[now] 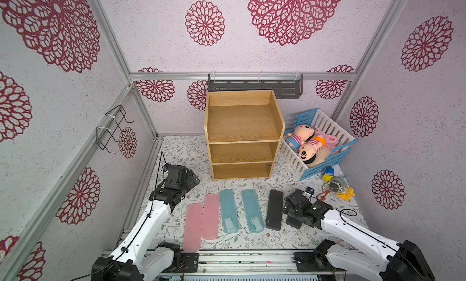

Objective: Place the pencil cases on the shelf according to color
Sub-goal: Pick up the pencil case from the center of the board.

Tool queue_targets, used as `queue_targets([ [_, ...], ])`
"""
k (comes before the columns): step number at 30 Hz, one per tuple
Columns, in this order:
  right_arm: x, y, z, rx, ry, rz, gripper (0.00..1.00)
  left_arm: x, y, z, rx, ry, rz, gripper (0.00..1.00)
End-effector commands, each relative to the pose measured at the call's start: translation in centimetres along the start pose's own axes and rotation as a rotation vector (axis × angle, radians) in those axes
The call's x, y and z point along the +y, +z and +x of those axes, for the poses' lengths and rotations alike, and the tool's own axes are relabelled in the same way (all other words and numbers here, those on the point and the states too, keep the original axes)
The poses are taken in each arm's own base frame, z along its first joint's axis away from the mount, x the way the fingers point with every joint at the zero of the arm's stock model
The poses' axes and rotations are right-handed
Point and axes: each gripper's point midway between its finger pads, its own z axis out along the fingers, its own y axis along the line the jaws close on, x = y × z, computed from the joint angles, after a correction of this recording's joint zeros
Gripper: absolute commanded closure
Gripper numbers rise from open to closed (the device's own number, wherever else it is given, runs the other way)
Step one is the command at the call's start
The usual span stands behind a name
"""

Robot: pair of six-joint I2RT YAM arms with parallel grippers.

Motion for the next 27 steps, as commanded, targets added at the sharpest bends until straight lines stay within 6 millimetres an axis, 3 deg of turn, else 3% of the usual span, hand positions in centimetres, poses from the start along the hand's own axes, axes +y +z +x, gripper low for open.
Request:
queue_targets([
  [1,-0.3,-0.3,-0.2,-0.014,0.035,0.028,0.01,-1.6,-0.2,0.2,0.023,0.015,0.071,0.03],
  [13,0.2,2.7,2.6,0.055,0.044,-0.031,0.02,-2.9,-0.7,0.6,0.064,0.032,0.125,0.03],
  [18,0.6,3.4,3.0,0.07,0.014,-0.022,0.05,-3.0,-0.7,0.7,0.062,0.017,0.136,0.03],
  [27,0.4,3.2,3.0,0.063,-0.017,-0.022,0.29,-3.4,-0.8,0.7,0.067,0.005,0.144,0.03],
])
